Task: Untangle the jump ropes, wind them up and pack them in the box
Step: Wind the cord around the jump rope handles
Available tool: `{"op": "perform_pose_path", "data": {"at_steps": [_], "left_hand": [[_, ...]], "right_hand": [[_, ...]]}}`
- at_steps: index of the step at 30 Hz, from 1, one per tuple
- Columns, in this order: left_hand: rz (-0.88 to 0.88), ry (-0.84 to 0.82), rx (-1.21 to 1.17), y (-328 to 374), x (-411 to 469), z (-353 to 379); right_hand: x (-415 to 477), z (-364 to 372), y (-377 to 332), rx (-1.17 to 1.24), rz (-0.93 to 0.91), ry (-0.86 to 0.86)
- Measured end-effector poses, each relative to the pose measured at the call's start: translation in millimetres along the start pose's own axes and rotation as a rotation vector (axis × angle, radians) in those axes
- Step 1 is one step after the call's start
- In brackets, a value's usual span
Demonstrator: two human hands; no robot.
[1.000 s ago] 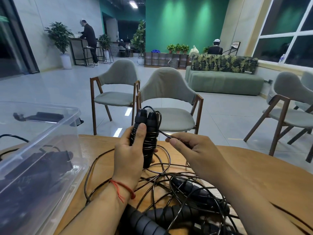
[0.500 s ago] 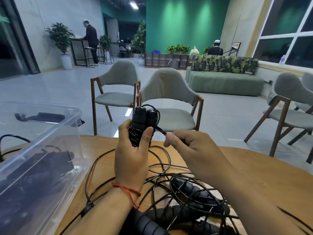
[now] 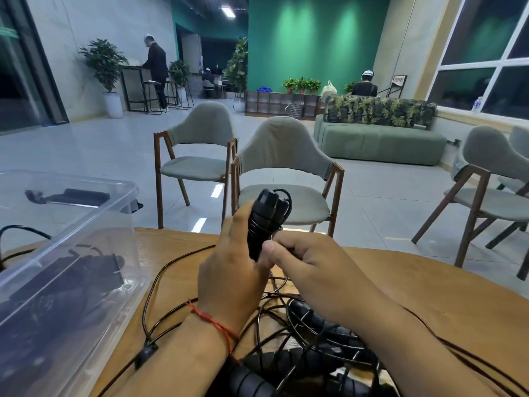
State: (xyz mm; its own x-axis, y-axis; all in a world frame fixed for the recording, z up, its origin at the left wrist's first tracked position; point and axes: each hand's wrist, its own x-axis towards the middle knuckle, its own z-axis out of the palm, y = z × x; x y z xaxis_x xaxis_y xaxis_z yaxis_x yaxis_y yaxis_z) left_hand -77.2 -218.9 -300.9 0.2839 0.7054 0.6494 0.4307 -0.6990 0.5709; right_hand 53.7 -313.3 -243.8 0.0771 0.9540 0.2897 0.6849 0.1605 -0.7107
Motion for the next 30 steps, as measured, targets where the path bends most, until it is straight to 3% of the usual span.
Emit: {"op": "perform_pose_path", "data": {"at_steps": [7, 11, 15, 17, 22, 25, 30], "left_hand": [[-0.063, -0.166, 0.036, -2.2, -0.7, -1.3], [0.016, -0.198, -0.015, 6.0, -1.6, -2.1], [0.068, -0.213, -0.047, 4.2, -3.4, -0.8], [0.09, -0.246, -0.054, 3.3, -4.4, -0.7], [0.223, -0.349, -0.117, 6.1, -3.8, -6.5], [0.283, -0.391, -0.219, 9.6, -7.2, -5.3], [0.212, -0.346, -0.449, 6.9, -7.6, -6.1]], "right_hand": [[-3.1, -18.0, -8.6, 0.108, -0.035, -0.11], [-1.7, -26.2, -4.8, 0.259, -0.014, -0.126], [6.4, -27.3, 7.3, 0.557, 0.168, -0.087], [7.7, -28.7, 15.1, 0.498, 0.162, -0.024], [6.1, -40.7, 32.2, 0.03, 0.081, 0.13], [5.6, -48.9, 34.8, 0.096, 0.1, 0.105], [7.4, -47.3, 39.9, 0.304, 0.117, 0.073]]}}
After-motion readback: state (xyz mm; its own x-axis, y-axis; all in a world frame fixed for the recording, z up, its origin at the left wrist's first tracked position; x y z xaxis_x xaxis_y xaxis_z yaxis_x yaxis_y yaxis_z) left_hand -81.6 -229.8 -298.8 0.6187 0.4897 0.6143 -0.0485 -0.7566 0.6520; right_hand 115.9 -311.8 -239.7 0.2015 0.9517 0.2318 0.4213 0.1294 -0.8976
